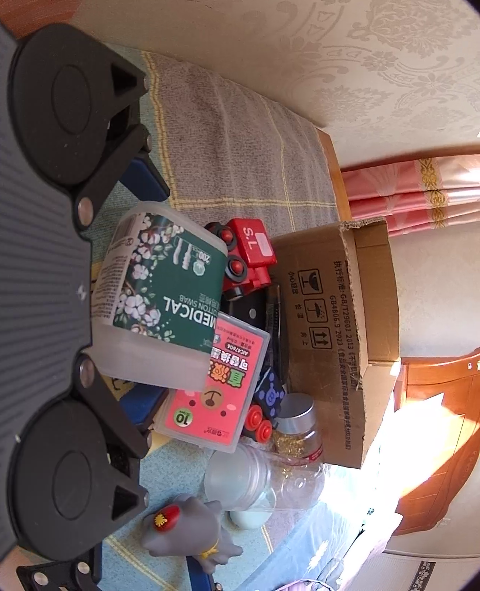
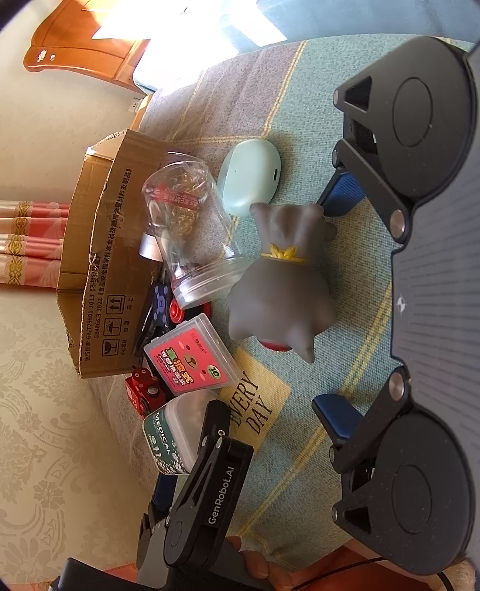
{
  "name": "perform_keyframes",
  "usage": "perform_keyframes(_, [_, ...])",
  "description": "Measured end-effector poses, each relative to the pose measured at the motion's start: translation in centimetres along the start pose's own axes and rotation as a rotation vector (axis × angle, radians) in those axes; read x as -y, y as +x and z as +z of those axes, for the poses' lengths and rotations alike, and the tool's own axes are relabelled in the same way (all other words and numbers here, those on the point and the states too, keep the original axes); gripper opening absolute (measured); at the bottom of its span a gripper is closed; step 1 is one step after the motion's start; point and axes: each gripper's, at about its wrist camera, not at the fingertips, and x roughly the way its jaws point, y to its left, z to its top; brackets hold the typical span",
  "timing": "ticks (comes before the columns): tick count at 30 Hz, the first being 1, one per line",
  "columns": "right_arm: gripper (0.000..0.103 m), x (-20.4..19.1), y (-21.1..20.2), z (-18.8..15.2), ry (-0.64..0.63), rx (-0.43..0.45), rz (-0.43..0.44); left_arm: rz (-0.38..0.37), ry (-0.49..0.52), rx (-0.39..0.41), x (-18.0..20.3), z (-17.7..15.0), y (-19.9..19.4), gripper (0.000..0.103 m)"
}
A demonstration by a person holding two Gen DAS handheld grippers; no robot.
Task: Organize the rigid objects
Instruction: 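Close the left tool on the MEDICAL container while the right tool closes on the grey toy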
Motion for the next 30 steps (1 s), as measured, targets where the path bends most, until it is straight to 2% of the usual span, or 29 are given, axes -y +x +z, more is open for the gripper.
perform_keyframes(4, [0.103,0.1,0.0,0.0,-0.002,0.004,0.003,-0.055,-0.005,-0.014,0.5,0.4,-0.2,0.100])
perform_keyframes(7, [0.103,0.1,0.0,-0.1,-0.003,0.005,0.003,-0.149,-0.019,-0.035,0.7,-0.1,-1.3,0.100])
perform_keyframes(8, [0.103,0.1,0.0,-0.1,-0.003,0.006,0.004,-0.157,-0.019,-0.034,0.8,-0.2,-1.5,0.100])
perform_keyframes(12, [0.103,0.0,0.1,0.2,0.003,-0.009,-0.001,-0.085,0.036,-0.010,1.6,0.0,-2.0,0.100])
perform_keyframes(14, [0.103,0.0,0.1,0.5,0.014,-0.014,-0.026,-0.103,0.046,-0.007,1.5,0.2,-2.1,0.100])
perform_keyframes(18, [0.103,0.4,-0.2,1.2,0.046,0.016,-0.055,-0.092,0.077,-0.009,1.7,0.2,-1.9,0.100])
perform_keyframes(22, [0.103,0.5,-0.1,2.0,0.062,0.031,-0.062,-0.101,0.078,-0.021,1.8,0.2,-1.6,0.092])
perform_keyframes(30, [0.079,0.3,0.4,2.3,0.056,0.009,-0.082,-0.097,0.069,-0.028,1.7,0.3,-1.7,0.089])
